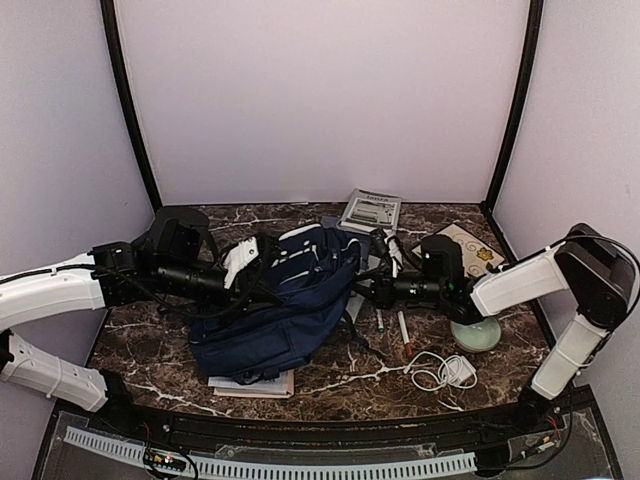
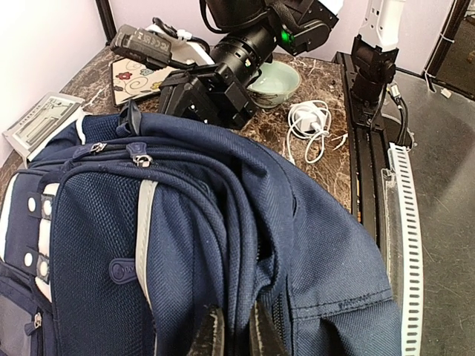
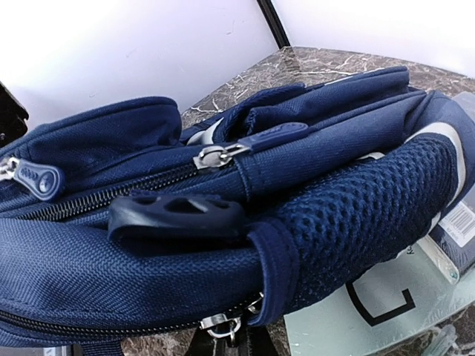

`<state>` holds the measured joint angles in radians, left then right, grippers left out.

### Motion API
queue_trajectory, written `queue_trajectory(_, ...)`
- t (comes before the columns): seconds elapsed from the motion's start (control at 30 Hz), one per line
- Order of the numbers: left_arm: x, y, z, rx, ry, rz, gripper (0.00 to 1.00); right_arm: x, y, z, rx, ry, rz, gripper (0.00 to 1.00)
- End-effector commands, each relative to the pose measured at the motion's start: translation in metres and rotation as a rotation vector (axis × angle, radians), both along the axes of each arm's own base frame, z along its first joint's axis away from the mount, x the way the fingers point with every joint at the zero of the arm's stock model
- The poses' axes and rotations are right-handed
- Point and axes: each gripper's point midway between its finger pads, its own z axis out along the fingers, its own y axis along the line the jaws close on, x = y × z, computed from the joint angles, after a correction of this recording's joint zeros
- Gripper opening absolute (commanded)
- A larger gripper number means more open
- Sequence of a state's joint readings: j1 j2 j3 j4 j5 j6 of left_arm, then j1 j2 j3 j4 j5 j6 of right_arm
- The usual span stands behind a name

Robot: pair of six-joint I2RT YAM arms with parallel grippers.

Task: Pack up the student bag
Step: Pass from the left arm to the right

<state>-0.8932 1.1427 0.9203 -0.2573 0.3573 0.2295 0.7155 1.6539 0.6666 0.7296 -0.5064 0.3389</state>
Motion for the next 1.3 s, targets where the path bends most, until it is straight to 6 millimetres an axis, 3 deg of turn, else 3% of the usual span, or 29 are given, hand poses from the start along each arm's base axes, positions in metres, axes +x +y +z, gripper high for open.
queue_trajectory(0.0,-0.002,-0.006,0.028,-0.109,-0.075,-0.023,0.00,-0.006,0.001,0.024,0.048,-0.055,0.010,0.00)
queue_trajectory(0.1,-0.006,-0.002,0.025,-0.103,-0.081,-0.037,0.00,0.014,-0.002,0.045,-0.039,-0.129,-0.061,0.00)
queue_trajectory(0.2,-0.012,0.002,0.036,-0.136,-0.114,-0.055,0.00,0.055,0.005,0.088,-0.178,-0.252,-0.142,0.00)
queue_trajectory(0.3,-0.012,0.007,0.061,-0.213,-0.184,-0.033,0.00,0.094,0.022,0.160,-0.222,-0.372,-0.200,0.00)
queue_trajectory(0.33,-0.011,0.008,0.070,-0.239,-0.213,-0.023,0.00,0.104,0.028,0.202,-0.190,-0.427,-0.220,0.00)
queue_trajectory(0.43,-0.013,0.011,0.101,-0.331,-0.318,-0.027,0.00,0.108,0.044,0.274,-0.107,-0.535,-0.209,0.00)
queue_trajectory(0.53,-0.016,0.003,0.115,-0.374,-0.355,-0.071,0.00,0.093,0.062,0.313,-0.047,-0.631,-0.140,0.00)
queue_trajectory(0.6,-0.019,-0.010,0.106,-0.346,-0.319,-0.128,0.01,0.081,0.070,0.320,-0.021,-0.658,-0.089,0.00)
queue_trajectory(0.63,-0.024,-0.018,0.098,-0.320,-0.300,-0.172,0.13,0.077,0.071,0.320,-0.015,-0.664,-0.063,0.00)
queue_trajectory(0.7,-0.048,-0.032,0.077,-0.250,-0.290,-0.301,0.47,0.068,0.068,0.313,-0.037,-0.689,-0.028,0.00)
queue_trajectory(0.73,-0.062,-0.034,0.072,-0.223,-0.302,-0.367,0.57,0.064,0.066,0.307,-0.062,-0.711,-0.011,0.00)
queue_trajectory(0.83,-0.088,-0.025,0.085,-0.229,-0.364,-0.484,0.74,0.050,0.056,0.283,-0.163,-0.794,0.059,0.00)
queue_trajectory(0.93,-0.092,-0.006,0.111,-0.259,-0.457,-0.454,0.82,0.033,0.048,0.274,-0.230,-0.854,0.140,0.00)
queue_trajectory(1.03,-0.070,0.007,0.145,-0.286,-0.535,-0.273,0.93,0.017,0.043,0.269,-0.278,-0.910,0.203,0.00)
queue_trajectory(1.2,-0.009,0.012,0.159,-0.067,-0.626,-0.018,0.94,-0.007,0.044,0.262,-0.384,-1.094,0.214,0.00)
queue_trajectory(1.27,0.005,0.014,0.174,-0.004,-0.679,0.026,0.97,-0.020,0.046,0.254,-0.439,-1.203,0.229,0.00)
